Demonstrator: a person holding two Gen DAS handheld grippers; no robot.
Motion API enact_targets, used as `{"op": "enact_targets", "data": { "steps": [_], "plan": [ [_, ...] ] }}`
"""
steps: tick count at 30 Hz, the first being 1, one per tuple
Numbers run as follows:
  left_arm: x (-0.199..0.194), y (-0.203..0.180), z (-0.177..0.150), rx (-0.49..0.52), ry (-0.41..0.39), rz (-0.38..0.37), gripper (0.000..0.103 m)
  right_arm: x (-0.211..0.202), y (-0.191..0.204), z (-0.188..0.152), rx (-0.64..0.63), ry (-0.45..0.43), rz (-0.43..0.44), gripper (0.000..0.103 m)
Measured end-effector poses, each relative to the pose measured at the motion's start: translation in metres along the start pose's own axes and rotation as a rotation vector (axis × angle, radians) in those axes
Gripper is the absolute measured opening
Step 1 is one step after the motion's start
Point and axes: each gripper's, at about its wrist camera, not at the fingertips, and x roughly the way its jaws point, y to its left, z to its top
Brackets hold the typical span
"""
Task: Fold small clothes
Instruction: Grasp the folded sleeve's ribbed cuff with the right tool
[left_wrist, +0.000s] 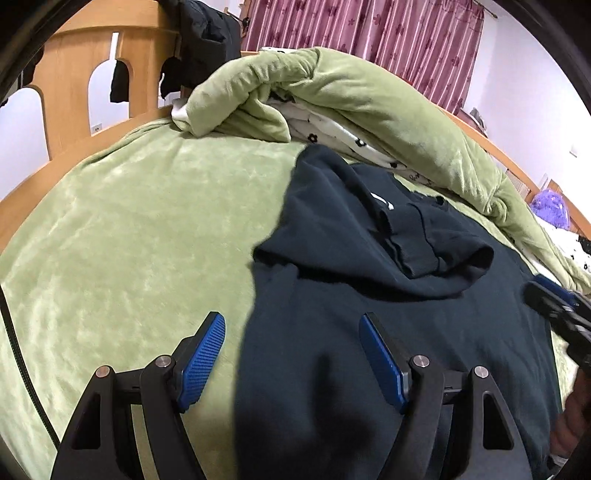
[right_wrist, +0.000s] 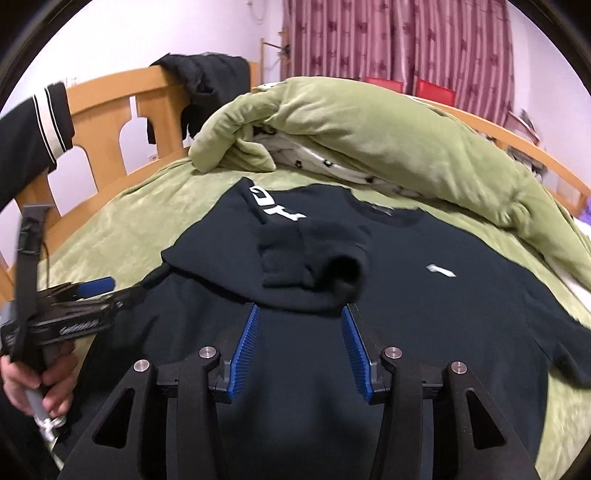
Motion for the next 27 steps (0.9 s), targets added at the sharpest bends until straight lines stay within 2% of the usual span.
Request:
{"op": "enact_targets", "data": {
  "steps": [7,14,22,23,25,26,27],
  "plan": [
    [-0.005,0.037,0.015,-0.015,-0.07,0.065,0.073,0.069,0.032,0.014,-0.09,0.025,0.028,0.046],
    [0.006,0.057,0.02,-0.083,-0.026,0.032,0.073,0.135,0.03,0.015,-0.085,0.12,0.017,0.046],
    [0.007,0.053,0.023,-0.104,-0.014,-0.003,0.073,0.167,0.037,0.017,-0.144,0.169,-0.048,0.047],
    [0.008,0.051,0.024,-0.103,-0.013,0.0,0.073,0.169,0.037,0.017,-0.151,0.173,-0.052,0.046],
    [0.009,0.046,0.024,-0.092,-0.013,0.006,0.073,0.17,0.037,0.017,-0.156,0.172,-0.061,0.03],
    [0.008,0.043,0.024,-0.085,-0.014,0.008,0.073,0.169,0.035,0.018,-0.151,0.17,-0.036,0.02],
    [0.008,0.039,0.024,-0.077,-0.016,0.01,0.073,0.167,0.033,0.019,-0.144,0.167,-0.019,0.015]
  ]
}}
